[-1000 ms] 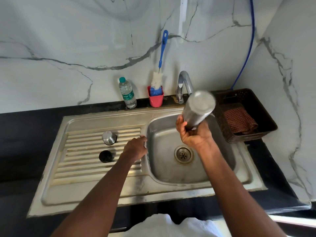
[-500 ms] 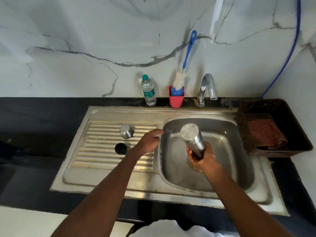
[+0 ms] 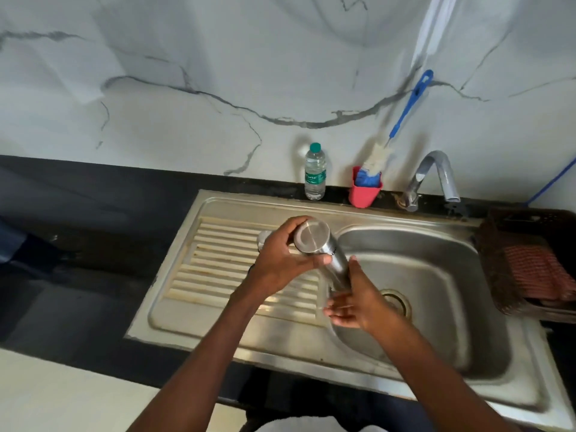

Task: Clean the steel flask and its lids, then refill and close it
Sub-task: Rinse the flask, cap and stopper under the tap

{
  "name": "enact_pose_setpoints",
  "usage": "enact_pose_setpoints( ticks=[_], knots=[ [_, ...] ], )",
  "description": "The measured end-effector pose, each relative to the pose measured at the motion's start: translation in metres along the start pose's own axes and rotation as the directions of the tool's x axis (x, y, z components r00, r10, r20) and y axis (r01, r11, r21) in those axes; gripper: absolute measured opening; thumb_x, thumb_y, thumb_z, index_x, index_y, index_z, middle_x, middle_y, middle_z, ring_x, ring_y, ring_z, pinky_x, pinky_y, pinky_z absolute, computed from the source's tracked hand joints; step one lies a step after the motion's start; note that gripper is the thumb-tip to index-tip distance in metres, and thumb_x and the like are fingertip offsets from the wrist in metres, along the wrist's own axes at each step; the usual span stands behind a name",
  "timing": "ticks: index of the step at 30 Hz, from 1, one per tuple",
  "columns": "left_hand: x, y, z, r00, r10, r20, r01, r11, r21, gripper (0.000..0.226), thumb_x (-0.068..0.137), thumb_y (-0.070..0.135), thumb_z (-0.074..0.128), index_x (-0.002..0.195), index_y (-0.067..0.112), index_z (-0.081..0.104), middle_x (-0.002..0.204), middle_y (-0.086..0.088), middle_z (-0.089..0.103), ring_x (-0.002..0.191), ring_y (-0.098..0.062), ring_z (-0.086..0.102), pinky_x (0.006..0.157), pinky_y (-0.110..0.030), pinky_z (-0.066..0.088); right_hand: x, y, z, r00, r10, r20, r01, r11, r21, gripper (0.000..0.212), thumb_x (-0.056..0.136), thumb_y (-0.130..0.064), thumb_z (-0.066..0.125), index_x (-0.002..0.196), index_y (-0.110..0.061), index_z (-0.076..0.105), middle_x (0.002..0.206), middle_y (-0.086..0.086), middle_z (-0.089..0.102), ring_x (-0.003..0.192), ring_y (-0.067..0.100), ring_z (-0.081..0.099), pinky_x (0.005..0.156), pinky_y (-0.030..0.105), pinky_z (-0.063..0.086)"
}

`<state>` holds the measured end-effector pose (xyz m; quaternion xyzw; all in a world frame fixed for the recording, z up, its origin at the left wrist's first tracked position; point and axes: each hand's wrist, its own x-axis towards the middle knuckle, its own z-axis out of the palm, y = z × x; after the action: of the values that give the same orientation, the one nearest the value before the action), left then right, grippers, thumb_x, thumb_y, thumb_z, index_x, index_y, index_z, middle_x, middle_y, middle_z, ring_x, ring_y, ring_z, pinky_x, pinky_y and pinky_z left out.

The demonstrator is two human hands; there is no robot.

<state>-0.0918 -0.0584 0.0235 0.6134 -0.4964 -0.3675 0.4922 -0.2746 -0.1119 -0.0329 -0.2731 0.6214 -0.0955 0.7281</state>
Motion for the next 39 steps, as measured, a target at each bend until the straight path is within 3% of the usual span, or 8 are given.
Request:
enact_pose_setpoints(
  ticks=[1,3,6,9,16,20,25,39],
  knots=[
    [0.002,0.006,-0.016,1.0,0.018,-0.018,-0.018,1.0,-0.008,0.071,0.068,0.024,0.099,0.13,0.023,0.065,0.12,0.006,0.073,0.114,-0.016,0.069,0.101,-0.037,0.057,-0.002,0.001,0.007,0.966,-0.224,-0.126,0.194,0.957,-0.217,0.067,0.099,-0.071,0.044,0.106,-0.009,0.068,0.097,0.02,0.076,0.072,0.027,0.075,0.065,0.037,0.062],
    [0.006,0.019,-0.046,0.999,0.032,-0.036,-0.033,0.999,-0.02,0.068,0.069,0.023,0.099,0.129,0.024,0.067,0.118,0.006,0.074,0.112,-0.013,0.069,0.098,-0.033,0.058,-0.004,-0.004,0.021,0.707,-0.687,-0.169,0.539,0.678,-0.499,0.026,0.1,-0.043,0.06,0.113,-0.021,0.064,0.117,0.008,0.07,0.089,0.013,0.068,0.077,0.027,0.056],
    [0.016,0.034,-0.085,0.997,0.059,-0.042,-0.06,0.998,-0.006,0.065,0.069,0.026,0.099,0.127,0.024,0.069,0.115,0.007,0.075,0.107,-0.011,0.07,0.094,-0.03,0.059,-0.011,-0.025,0.057,0.522,-0.832,0.185,0.776,0.373,-0.509,0.061,0.088,-0.018,0.079,0.142,-0.026,0.051,0.133,-0.011,0.057,0.117,0.004,0.057,0.093,0.017,0.048],
    [0.024,0.036,-0.125,0.996,0.083,-0.046,-0.083,0.997,-0.003,0.063,0.07,0.028,0.099,0.126,0.023,0.069,0.114,0.007,0.075,0.105,-0.01,0.071,0.092,-0.027,0.059,-0.026,-0.047,0.109,0.517,-0.788,0.335,0.774,0.263,-0.576,0.084,0.076,-0.029,0.09,0.146,-0.03,0.043,0.119,-0.02,0.06,0.104,-0.007,0.058,0.082,0.012,0.044],
    [0.031,-0.009,-0.208,0.997,0.061,-0.042,-0.067,0.987,-0.149,0.045,0.101,0.036,0.068,0.144,0.026,0.058,0.133,0.008,0.07,0.127,-0.006,0.063,0.111,-0.029,0.051,-0.006,-0.068,0.209,0.466,-0.871,0.157,0.759,0.302,-0.578,0.076,0.062,-0.035,0.097,0.122,-0.028,0.051,0.104,-0.014,0.067,0.09,0.008,0.065,0.077,0.029,0.054],
    [0.021,-0.112,-0.24,0.971,-0.111,-0.212,0.143,0.979,0.143,0.044,0.102,0.047,0.064,0.142,0.029,0.062,0.146,0.008,0.062,0.136,-0.011,0.056,0.119,-0.045,0.044,0.019,-0.067,0.244,0.485,-0.864,0.137,0.753,0.333,-0.567,0.075,0.065,-0.03,0.097,0.122,-0.023,0.05,0.103,-0.012,0.066,0.091,0.014,0.065,0.077,0.031,0.053],
    [-0.005,-0.206,-0.236,0.962,-0.244,-0.125,0.268,0.744,0.612,0.053,0.091,0.032,0.076,0.141,0.027,0.059,0.148,0.007,0.057,0.131,-0.018,0.06,0.114,-0.037,0.042,0.053,-0.054,0.271,0.532,-0.839,0.115,0.726,0.381,-0.573,0.075,0.065,-0.033,0.096,0.122,-0.025,0.049,0.105,-0.01,0.069,0.093,0.012,0.067,0.077,0.033,0.055],
    [-0.005,-0.215,-0.221,0.94,-0.236,-0.246,0.335,0.504,0.796,0.053,0.088,0.038,0.079,0.136,0.028,0.059,0.144,0.004,0.064,0.131,-0.016,0.06,0.127,-0.047,0.02,0.083,-0.04,0.299,0.58,-0.809,0.097,0.702,0.436,-0.563,0.085,0.068,-0.031,0.095,0.135,-0.029,0.043,0.118,-0.011,0.066,0.106,0.015,0.066,0.091,0.043,0.06]
  ],
)
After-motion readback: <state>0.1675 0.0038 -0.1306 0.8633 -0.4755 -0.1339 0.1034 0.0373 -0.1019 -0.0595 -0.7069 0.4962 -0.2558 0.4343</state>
